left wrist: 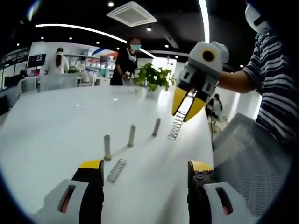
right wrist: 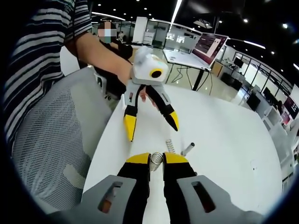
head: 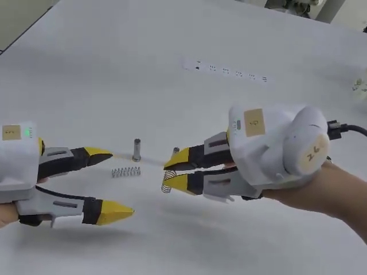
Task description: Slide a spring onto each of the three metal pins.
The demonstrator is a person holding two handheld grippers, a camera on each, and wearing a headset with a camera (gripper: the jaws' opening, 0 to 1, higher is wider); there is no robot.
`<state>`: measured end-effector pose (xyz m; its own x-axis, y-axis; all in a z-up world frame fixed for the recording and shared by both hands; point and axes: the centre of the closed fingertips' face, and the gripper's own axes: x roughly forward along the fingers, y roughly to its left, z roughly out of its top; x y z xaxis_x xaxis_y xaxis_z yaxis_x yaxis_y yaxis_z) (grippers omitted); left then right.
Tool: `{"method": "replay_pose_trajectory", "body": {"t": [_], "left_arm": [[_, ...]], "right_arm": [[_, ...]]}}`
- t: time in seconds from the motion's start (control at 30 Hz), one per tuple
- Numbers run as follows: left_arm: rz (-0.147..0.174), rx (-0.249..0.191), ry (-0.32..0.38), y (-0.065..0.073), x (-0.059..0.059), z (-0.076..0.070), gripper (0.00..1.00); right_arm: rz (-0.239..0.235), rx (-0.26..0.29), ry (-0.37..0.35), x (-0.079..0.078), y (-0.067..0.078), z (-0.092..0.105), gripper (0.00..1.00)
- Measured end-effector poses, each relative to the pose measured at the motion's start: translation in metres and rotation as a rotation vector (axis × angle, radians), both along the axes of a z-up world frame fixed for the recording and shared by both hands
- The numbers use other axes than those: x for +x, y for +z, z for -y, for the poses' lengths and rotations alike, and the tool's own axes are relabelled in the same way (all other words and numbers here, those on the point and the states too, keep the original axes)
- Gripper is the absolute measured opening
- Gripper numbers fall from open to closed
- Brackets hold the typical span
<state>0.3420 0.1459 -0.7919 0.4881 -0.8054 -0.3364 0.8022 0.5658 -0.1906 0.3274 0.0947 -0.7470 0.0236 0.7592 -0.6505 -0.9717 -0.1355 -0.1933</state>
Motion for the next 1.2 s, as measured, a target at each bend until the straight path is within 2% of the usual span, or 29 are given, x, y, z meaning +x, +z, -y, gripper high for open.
{"method": "replay_pose_trajectory", "body": {"t": [0.23,0.37,0.47,0.87,1.2], "left_arm": [[0.009,-0.012,0.045,0.0,0.004,-0.014,0.81],[0.019,-0.041,0.073,0.004,0.006,-0.017,0.93],[0.021,-0.051,0.081,0.005,0.005,-0.018,0.98],[0.038,-0.045,0.068,0.006,-0.001,-0.021,0.98],[0.036,-0.047,0.084,0.005,-0.001,-0.023,0.98]], "right_arm": [[0.001,-0.006,-0.019,0.004,-0.003,0.004,0.07],[-0.005,-0.006,-0.031,0.007,-0.004,0.006,0.07],[-0.005,-0.008,-0.038,0.008,-0.005,0.007,0.07],[-0.003,-0.003,-0.084,0.021,-0.005,0.014,0.07],[0.004,-0.012,-0.126,0.04,-0.007,0.019,0.07]]}}
